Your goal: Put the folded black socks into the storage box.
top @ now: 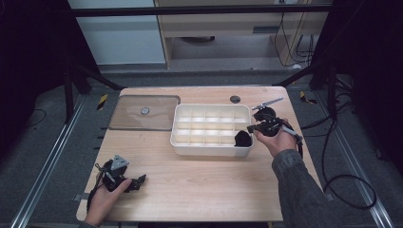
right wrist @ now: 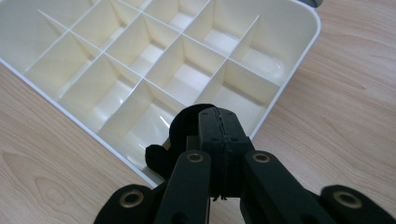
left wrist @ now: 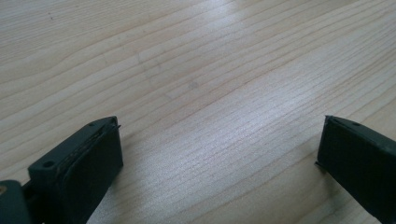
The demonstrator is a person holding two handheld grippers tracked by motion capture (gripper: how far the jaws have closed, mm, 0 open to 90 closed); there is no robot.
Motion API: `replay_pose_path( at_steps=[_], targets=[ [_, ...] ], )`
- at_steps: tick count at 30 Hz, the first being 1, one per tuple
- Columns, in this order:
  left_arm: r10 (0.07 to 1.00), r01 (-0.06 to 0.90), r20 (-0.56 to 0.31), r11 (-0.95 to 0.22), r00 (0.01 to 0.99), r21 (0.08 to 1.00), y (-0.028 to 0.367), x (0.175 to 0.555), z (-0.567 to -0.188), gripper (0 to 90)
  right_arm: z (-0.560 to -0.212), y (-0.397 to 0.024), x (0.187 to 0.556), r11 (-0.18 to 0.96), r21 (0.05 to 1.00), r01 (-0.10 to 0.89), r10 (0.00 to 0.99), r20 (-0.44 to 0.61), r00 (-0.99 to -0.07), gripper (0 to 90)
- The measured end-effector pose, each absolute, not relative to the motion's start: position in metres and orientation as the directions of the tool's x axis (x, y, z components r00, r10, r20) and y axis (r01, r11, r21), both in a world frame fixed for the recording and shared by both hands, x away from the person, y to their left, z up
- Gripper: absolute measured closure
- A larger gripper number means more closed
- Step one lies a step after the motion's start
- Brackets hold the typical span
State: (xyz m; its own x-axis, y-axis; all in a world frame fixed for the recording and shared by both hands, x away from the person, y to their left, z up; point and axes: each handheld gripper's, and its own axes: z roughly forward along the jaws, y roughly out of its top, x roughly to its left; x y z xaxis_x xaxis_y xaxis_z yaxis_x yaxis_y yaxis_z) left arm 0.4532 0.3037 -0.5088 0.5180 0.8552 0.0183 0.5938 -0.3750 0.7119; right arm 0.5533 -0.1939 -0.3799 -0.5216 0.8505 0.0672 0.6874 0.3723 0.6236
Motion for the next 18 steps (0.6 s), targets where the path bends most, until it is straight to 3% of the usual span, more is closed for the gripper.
replay_pose_path(
  at_steps=[18],
  targets=[
    [0.854,0.593,0.019,-0.376,0.519,0.712,0.303,0.454,-0.509,0.0,-0.355,-0.196,0.535,0.347,0.691,0.634,0.841,0.069,-0.536,90.0]
  ],
)
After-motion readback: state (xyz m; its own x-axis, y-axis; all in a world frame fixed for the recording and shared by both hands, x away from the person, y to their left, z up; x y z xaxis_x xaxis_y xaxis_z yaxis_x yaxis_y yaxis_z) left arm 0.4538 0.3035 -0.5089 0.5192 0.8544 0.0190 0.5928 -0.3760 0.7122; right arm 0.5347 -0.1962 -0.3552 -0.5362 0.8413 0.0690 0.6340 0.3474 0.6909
